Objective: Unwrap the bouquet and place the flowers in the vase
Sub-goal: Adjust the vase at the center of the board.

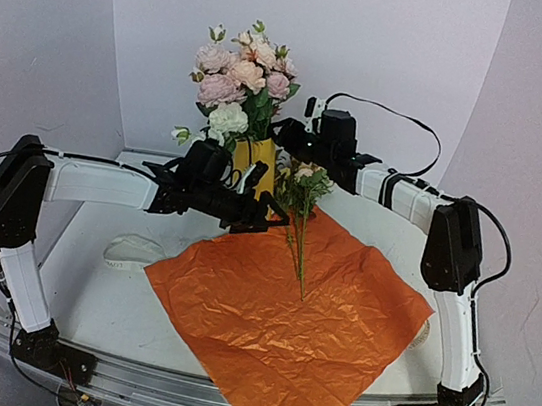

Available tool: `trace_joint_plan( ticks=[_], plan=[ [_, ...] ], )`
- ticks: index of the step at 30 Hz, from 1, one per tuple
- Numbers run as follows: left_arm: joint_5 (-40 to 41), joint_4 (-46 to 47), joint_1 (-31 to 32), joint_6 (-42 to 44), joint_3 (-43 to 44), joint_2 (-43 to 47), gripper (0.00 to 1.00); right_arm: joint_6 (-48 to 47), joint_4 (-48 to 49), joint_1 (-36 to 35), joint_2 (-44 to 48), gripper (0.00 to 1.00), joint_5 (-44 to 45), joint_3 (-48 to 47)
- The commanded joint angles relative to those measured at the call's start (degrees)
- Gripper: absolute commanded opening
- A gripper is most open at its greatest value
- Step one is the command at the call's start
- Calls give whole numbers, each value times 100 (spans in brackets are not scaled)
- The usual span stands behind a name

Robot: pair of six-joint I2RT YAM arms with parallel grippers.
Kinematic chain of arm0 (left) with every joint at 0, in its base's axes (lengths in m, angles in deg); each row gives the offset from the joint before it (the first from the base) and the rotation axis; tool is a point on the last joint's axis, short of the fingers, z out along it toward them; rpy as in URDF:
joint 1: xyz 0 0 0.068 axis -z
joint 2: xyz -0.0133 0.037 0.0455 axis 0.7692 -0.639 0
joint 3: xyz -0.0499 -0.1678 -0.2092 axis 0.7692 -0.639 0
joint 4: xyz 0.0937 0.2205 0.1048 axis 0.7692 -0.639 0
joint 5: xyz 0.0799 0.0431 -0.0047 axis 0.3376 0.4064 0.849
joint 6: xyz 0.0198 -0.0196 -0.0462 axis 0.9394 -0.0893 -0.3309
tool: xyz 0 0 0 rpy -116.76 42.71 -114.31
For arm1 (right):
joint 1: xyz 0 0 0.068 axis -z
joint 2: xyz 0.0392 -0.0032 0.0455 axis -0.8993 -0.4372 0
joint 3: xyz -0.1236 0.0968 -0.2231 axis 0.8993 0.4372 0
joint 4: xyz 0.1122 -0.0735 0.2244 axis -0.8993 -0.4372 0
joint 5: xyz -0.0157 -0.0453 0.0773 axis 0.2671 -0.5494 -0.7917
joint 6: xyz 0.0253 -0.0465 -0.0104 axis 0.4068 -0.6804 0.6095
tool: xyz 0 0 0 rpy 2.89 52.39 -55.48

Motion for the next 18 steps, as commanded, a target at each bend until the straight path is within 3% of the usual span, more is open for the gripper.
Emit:
trace_joint_plan(
  ticks=[1,9,13,18],
  plan=[
    [-82,-275,106,-52,-465,377,82,-134,-328,-38,-248,54,71,-190],
    [210,-464,132,201,-659,693,87,-177,-379,-44,-286,53,70,-271],
    [297,-1148,128,564,337,552,87,-178,-390,-42,-303,53,76,-311],
    [29,-1353,124,554,1182,372,87,-187,-390,-42,-317,53,59,-374]
  ],
)
